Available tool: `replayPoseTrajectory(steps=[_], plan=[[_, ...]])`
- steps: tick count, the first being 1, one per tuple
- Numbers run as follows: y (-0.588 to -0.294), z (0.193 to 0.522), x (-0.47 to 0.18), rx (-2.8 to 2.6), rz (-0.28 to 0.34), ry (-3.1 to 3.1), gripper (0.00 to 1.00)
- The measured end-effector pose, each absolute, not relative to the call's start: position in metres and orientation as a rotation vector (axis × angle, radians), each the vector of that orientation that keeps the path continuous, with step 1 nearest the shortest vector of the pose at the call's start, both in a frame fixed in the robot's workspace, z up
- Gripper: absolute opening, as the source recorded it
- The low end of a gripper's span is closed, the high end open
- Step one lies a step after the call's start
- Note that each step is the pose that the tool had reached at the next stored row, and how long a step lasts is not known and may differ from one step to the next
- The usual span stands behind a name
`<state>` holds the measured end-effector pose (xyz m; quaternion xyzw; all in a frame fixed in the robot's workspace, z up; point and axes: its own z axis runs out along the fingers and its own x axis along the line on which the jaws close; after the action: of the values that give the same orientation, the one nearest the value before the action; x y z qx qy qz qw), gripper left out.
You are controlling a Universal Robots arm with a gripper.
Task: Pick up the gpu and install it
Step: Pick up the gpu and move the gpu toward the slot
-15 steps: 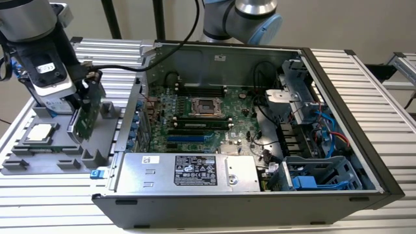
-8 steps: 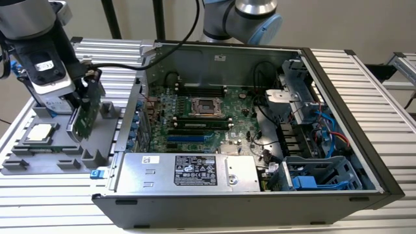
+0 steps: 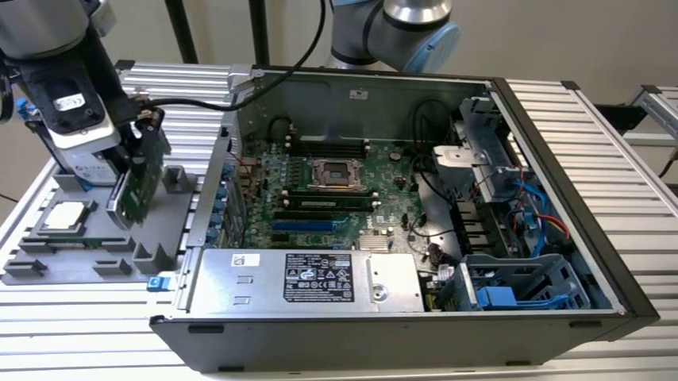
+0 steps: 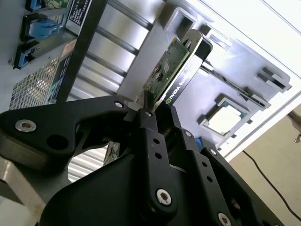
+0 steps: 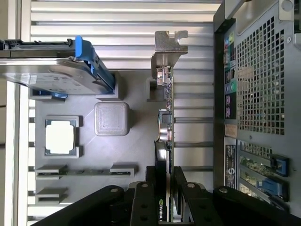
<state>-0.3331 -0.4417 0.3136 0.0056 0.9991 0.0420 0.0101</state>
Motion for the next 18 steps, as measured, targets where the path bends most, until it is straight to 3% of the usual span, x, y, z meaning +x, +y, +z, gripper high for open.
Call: replayPoseTrajectory(steps=[18], plan=[[-0.442, 0.325, -0.333, 0.018, 0.131, 3.119, 0.00]])
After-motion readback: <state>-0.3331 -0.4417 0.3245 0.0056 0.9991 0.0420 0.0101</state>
